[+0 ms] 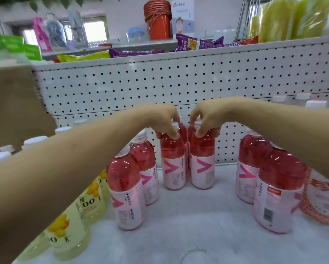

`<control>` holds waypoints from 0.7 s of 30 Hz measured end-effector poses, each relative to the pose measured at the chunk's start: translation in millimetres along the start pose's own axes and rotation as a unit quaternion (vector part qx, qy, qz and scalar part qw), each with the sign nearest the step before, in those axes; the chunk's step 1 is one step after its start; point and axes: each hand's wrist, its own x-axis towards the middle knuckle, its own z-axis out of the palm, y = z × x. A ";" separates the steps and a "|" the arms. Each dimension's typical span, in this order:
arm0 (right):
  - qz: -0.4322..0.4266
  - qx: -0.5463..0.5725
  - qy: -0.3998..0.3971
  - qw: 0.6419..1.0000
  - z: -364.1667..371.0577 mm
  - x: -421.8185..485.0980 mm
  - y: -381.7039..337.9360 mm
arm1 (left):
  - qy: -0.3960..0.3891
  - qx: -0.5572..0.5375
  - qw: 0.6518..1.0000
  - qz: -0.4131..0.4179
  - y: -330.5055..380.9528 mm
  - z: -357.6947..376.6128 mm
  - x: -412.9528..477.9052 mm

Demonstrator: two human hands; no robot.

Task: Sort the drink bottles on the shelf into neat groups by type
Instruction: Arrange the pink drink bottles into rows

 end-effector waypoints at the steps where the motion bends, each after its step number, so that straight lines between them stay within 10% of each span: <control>1: -0.004 -0.001 0.001 1.000 1.2 0.5 -1.9 | 0.004 -0.004 1.000 0.000 0.8 1.0 -0.2; 16: 0.034 -0.110 0.082 0.990 5.3 -42.4 8.7 | 0.079 -0.003 0.997 -0.015 8.4 11.1 -45.0; 21: 0.129 -0.210 -0.009 0.969 -6.2 -84.8 28.2 | 0.045 0.097 0.987 -0.118 -8.9 15.4 -84.5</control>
